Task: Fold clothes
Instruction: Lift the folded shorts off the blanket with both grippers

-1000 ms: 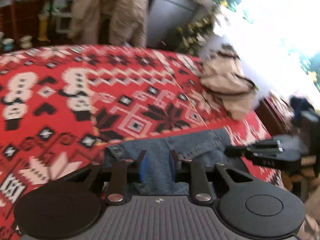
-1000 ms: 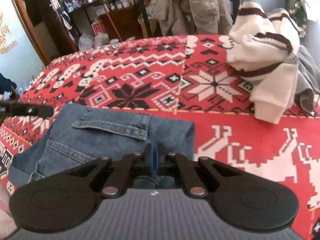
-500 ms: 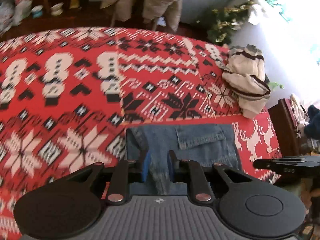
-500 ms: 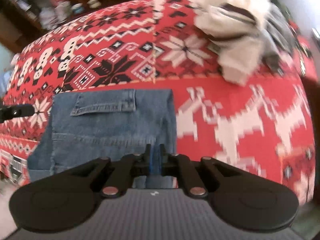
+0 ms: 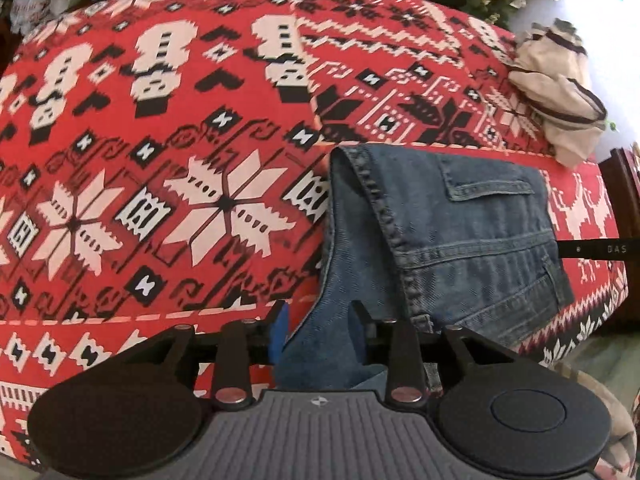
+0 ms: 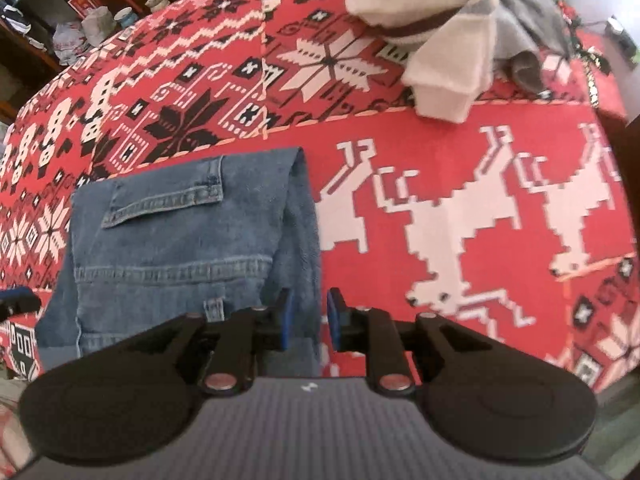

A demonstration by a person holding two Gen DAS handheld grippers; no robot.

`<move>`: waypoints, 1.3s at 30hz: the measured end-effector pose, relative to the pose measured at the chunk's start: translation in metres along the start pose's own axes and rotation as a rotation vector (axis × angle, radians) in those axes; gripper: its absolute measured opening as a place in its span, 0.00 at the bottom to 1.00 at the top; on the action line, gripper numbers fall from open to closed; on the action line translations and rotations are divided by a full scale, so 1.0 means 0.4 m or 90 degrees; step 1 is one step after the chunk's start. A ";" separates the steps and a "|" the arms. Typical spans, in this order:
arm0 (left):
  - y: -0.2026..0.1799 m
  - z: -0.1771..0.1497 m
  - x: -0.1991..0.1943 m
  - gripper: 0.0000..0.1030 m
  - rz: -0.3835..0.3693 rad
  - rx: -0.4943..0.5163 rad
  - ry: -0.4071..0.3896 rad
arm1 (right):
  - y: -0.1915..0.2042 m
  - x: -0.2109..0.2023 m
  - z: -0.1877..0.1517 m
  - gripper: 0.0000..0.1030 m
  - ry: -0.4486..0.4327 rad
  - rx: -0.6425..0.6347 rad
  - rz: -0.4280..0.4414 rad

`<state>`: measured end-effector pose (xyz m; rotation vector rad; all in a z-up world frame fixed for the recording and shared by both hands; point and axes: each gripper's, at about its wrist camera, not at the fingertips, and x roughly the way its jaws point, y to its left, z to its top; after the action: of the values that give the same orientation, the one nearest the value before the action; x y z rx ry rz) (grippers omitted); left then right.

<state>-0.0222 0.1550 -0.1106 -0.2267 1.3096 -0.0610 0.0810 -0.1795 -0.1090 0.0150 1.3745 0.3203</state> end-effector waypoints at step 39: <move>0.014 0.068 0.106 0.09 -0.056 -0.048 0.131 | 0.040 0.063 0.091 0.16 0.074 -0.067 -0.032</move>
<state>0.0145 0.1567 -0.1454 -0.3492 1.5074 -0.1122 0.1168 -0.1518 -0.1228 -0.1275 1.4690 0.3553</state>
